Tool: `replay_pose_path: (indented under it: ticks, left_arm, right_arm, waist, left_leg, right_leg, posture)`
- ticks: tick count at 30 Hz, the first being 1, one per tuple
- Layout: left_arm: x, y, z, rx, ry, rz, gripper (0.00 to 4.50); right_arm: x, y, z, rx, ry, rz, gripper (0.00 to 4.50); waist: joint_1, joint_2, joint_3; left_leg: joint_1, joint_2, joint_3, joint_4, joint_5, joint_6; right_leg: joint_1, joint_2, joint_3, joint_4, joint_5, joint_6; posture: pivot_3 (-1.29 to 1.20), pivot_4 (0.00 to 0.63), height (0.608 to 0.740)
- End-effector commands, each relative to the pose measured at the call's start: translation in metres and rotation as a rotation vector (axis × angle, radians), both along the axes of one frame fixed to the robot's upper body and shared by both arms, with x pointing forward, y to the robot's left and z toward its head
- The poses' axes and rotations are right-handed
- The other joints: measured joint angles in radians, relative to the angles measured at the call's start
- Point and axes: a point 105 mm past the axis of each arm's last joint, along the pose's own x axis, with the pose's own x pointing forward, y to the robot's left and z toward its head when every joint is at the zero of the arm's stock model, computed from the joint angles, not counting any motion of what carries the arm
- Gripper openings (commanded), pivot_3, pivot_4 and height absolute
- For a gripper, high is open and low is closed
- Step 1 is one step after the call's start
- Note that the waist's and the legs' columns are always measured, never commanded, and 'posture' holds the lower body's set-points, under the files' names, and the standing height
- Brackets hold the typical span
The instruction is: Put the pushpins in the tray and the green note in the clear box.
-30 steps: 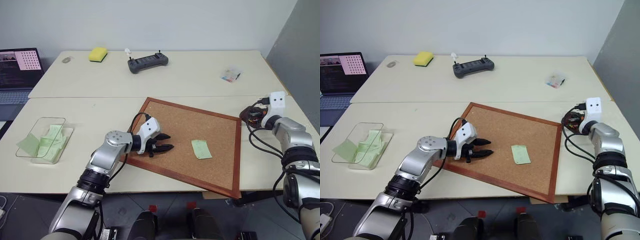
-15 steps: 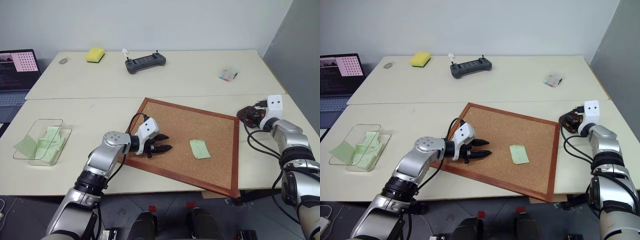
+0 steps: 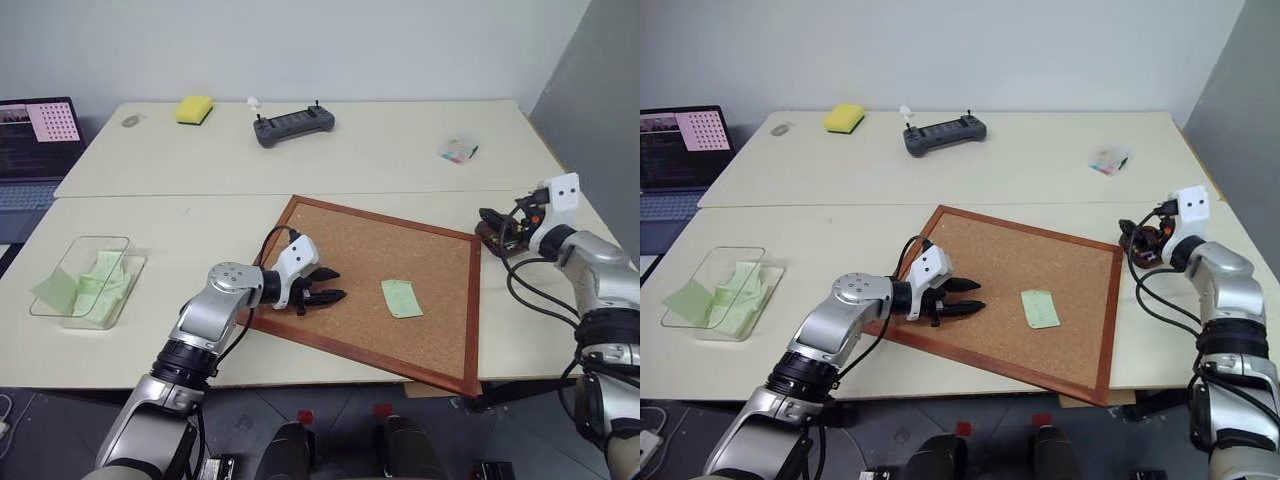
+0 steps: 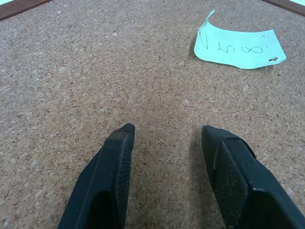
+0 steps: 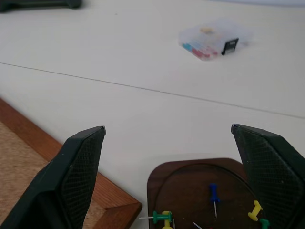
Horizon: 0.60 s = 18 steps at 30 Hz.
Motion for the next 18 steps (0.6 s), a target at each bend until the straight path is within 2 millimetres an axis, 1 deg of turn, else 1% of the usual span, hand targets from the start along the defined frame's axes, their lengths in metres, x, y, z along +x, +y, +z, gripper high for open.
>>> replay_pose_path:
  ticks: [1, 6, 9, 12, 15, 18]
  left_arm:
    - [-0.004, -0.006, -0.006, 0.006, 0.018, -0.026, 2.39]
    - [-0.004, -0.007, -0.007, 0.005, 0.019, -0.030, 2.39]
    - [-0.005, -0.007, -0.007, 0.005, 0.020, -0.036, 2.39]
    - [-0.006, -0.007, -0.007, 0.003, 0.023, -0.048, 2.39]
    - [-0.008, -0.008, -0.007, 0.002, 0.024, -0.054, 2.39]
    - [-0.008, -0.008, -0.006, 0.001, 0.025, -0.057, 2.39]
  right_arm:
    - [-0.011, -0.003, 0.023, -0.041, -0.061, 0.033, 4.49]
    - [-0.045, 0.043, 0.020, -0.044, -0.020, 0.378, 4.49]
    - [-0.076, 0.079, 0.006, -0.068, 0.046, 0.628, 4.49]
    - [-0.097, 0.103, -0.007, -0.078, 0.089, 0.773, 4.49]
    - [-0.105, 0.117, -0.021, -0.120, 0.097, 0.853, 4.49]
    - [-0.099, 0.125, -0.029, -0.147, 0.082, 0.874, 4.49]
  waist:
    - [0.000, 0.000, 0.000]
    - [0.000, 0.000, 0.000]
    - [0.000, 0.000, 0.000]
    - [0.001, 0.000, 0.000]
    - [0.001, 0.000, 0.000]
    - [0.001, 0.000, 0.000]
  left_leg:
    - [0.000, 0.000, 0.000, 0.000, 0.000, 0.000]
    - [0.000, 0.000, 0.000, 0.000, 0.000, 0.000]
    - [0.000, 0.000, 0.000, 0.000, 0.000, 0.000]
    - [0.000, 0.000, -0.001, 0.000, 0.000, 0.000]
    - [0.000, 0.000, -0.001, 0.001, 0.000, 0.000]
    - [0.000, 0.000, -0.001, 0.001, 0.000, 0.000]
  right_leg:
    - [0.000, 0.000, 0.000, 0.000, 0.000, 0.000]
    - [0.000, 0.000, 0.000, 0.000, 0.000, 0.000]
    - [0.000, 0.000, 0.000, 0.000, 0.000, 0.000]
    - [0.001, 0.000, -0.001, -0.001, 0.000, 0.000]
    - [0.001, 0.000, -0.001, 0.000, 0.000, 0.000]
    - [0.001, 0.000, -0.001, 0.000, 0.000, 0.000]
  posture:
    - [0.00, 0.150, 0.740]
    - [0.00, 0.150, 0.740]
    - [0.00, 0.150, 0.740]
    - [0.00, 0.150, 0.740]
    - [0.00, 0.150, 0.740]
    - [0.00, 0.150, 0.740]
